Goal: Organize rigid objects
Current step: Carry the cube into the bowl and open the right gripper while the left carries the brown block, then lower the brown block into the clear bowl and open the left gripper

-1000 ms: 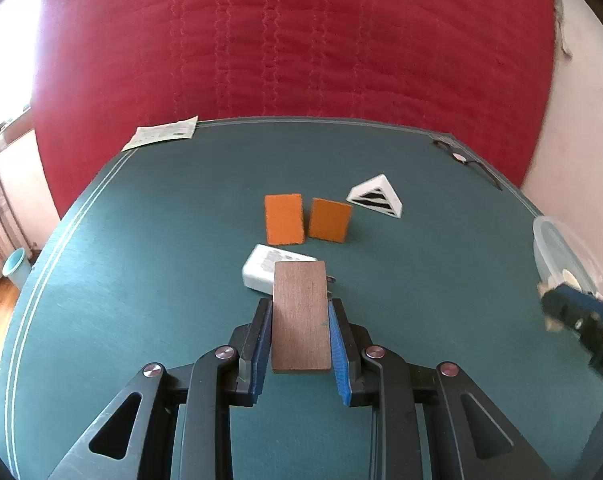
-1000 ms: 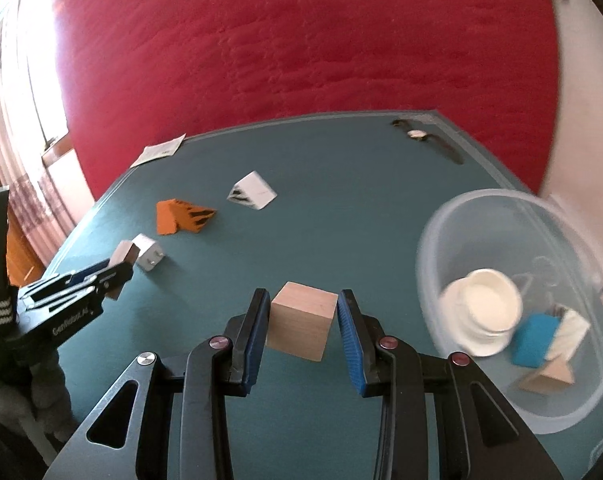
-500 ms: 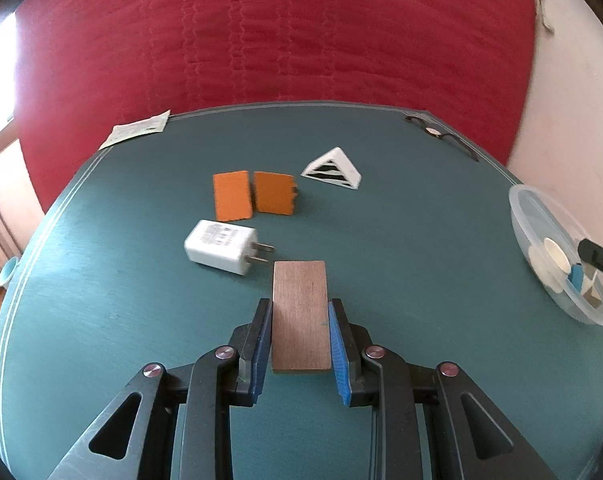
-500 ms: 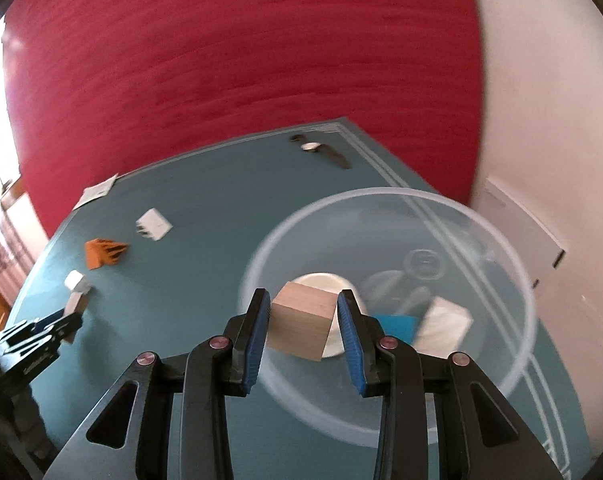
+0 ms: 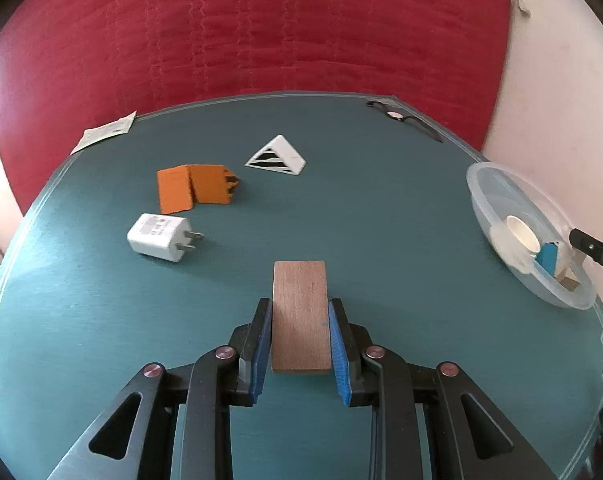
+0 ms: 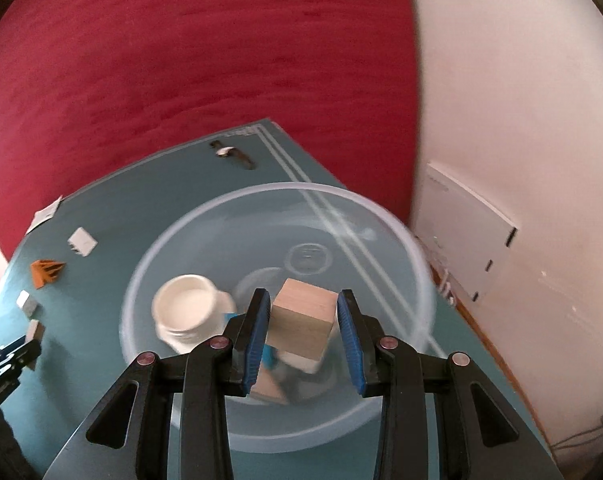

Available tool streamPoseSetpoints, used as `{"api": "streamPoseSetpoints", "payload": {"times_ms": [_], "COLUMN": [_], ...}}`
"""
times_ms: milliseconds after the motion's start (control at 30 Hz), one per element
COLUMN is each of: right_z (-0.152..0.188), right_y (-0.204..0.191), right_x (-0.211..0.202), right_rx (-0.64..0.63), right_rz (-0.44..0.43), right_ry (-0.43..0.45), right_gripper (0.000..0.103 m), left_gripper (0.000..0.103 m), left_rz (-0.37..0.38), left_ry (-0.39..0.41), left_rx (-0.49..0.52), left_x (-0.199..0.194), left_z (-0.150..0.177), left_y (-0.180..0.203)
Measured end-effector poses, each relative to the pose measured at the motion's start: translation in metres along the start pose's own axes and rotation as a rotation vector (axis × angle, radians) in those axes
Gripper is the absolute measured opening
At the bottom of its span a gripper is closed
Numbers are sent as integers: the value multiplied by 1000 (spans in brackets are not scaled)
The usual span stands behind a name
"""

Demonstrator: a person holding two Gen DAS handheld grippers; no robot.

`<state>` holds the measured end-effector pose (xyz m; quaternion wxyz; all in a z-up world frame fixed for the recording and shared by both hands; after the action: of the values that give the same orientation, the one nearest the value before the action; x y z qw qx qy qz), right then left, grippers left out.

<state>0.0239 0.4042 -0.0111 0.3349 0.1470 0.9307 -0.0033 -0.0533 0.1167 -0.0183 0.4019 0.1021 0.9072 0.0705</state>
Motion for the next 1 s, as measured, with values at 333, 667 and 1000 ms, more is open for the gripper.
{"api": "streamPoseSetpoints", "payload": {"times_ms": [333,667,1000], "right_z": [4,3,0], "right_y": [24,23,20], "right_x": [5,-7,-16], "right_rx": [39,24,33], "right_rz": [29,113,115], "right_ry": [9,87,132], "right_gripper": [37,49,50], "left_gripper": [29,29,29], "left_rz": [36,95,165], "left_ry": [-22,-25,-23], "left_rx": [20,81,165], "left_x": [1,-3,-5], "left_z": [4,2,-5], "left_y": [30,76,132]}}
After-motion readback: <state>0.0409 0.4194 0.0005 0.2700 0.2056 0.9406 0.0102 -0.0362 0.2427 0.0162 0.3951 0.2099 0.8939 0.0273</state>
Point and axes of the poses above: each gripper's, at about its wrist camera, not at the fingertips, and x roughly the way its jaws point, y to its right, z to its underside, the point moved 7 cm from there along x, roughly the way its jaws point, and after that the axes turned 14 degrees about -x, right-handed, at the moved point
